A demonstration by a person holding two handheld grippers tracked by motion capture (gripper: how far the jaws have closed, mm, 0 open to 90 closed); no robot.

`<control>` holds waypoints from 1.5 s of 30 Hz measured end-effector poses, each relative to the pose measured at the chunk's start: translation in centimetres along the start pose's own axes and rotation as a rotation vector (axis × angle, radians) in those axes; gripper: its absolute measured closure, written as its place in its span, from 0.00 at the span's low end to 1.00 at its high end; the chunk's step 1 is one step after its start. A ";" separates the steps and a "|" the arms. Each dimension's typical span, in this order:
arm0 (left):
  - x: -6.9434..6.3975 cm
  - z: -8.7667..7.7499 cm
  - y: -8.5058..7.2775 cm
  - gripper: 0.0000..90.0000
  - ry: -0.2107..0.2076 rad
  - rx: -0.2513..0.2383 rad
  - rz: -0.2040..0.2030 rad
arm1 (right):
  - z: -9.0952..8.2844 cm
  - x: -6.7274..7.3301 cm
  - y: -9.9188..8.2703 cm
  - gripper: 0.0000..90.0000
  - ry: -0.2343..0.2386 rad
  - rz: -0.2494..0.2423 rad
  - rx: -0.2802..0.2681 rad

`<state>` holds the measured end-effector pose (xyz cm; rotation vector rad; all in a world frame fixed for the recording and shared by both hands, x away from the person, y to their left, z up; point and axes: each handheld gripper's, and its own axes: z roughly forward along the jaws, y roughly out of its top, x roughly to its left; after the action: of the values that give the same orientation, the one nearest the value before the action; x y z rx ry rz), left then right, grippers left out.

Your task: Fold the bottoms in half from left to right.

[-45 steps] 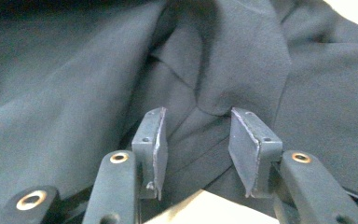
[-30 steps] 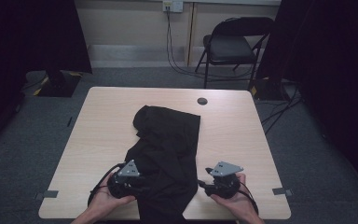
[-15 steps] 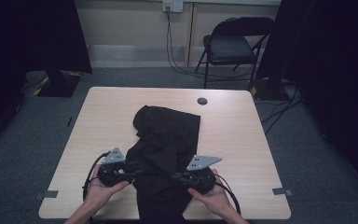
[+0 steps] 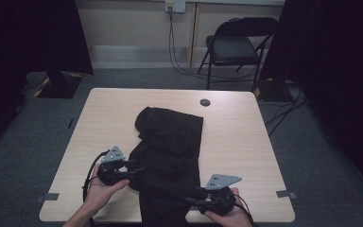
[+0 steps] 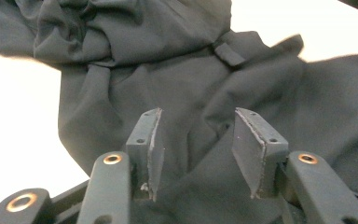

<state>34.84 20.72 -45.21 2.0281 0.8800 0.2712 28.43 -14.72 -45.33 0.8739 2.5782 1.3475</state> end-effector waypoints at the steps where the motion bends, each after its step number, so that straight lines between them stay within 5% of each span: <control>1: 0.0 0.2 0.1 0.58 -0.010 0.009 -0.004 | -0.4 -0.3 0.1 0.52 -0.011 0.003 -0.015; 5: -0.6 1.2 0.1 0.58 -0.019 0.055 0.036 | -1.8 -1.5 1.3 0.48 -0.049 0.012 -0.090; 9: 0.6 1.7 1.4 0.58 0.014 0.027 0.031 | 0.2 -3.8 3.1 0.48 -0.097 -0.001 -0.083; 13: 3.8 3.3 3.6 0.55 0.090 0.014 0.019 | 3.1 -7.2 5.3 0.44 -0.152 0.021 -0.067; 18: 8.0 6.3 5.6 0.45 0.131 0.013 -0.061 | 6.4 -11.6 7.6 0.39 -0.209 0.056 -0.056; 23: 9.8 9.5 6.6 0.37 0.137 0.048 -0.069 | 9.5 -14.1 7.7 0.38 -0.182 0.131 -0.047; 25: 9.9 10.8 6.4 0.38 0.161 0.107 -0.039 | 10.5 -14.2 7.6 0.43 -0.196 0.134 -0.039; 26: 9.8 11.2 6.3 0.43 0.153 0.126 -0.035 | 10.8 -14.2 7.6 0.55 -0.213 0.124 -0.030; 28: 9.3 11.3 6.4 0.67 0.167 0.110 -0.011 | 10.7 -14.3 7.7 0.76 -0.242 0.124 -0.056; 29: 9.2 11.1 6.5 0.81 0.165 0.102 -0.008 | 10.3 -14.7 7.9 0.84 -0.239 0.146 -0.076; 31: 9.5 10.5 7.0 0.91 0.104 0.055 -0.069 | 9.7 -15.1 8.4 0.92 -0.254 0.162 -0.088; 38: 7.4 4.4 12.8 0.93 0.090 -0.146 -0.001 | 4.1 -14.8 14.1 0.95 -0.275 0.108 -0.218; 42: 4.2 -1.0 14.8 0.93 0.018 -0.261 0.046 | -0.5 -12.9 16.9 0.96 -0.260 0.048 -0.323; 45: 1.7 -3.4 13.9 0.93 -0.010 -0.296 0.065 | -3.9 -10.3 17.2 0.96 -0.220 -0.003 -0.373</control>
<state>41.10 19.06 -32.31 1.7828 0.7226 0.4028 43.21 -15.44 -31.26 0.8903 2.0731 1.5625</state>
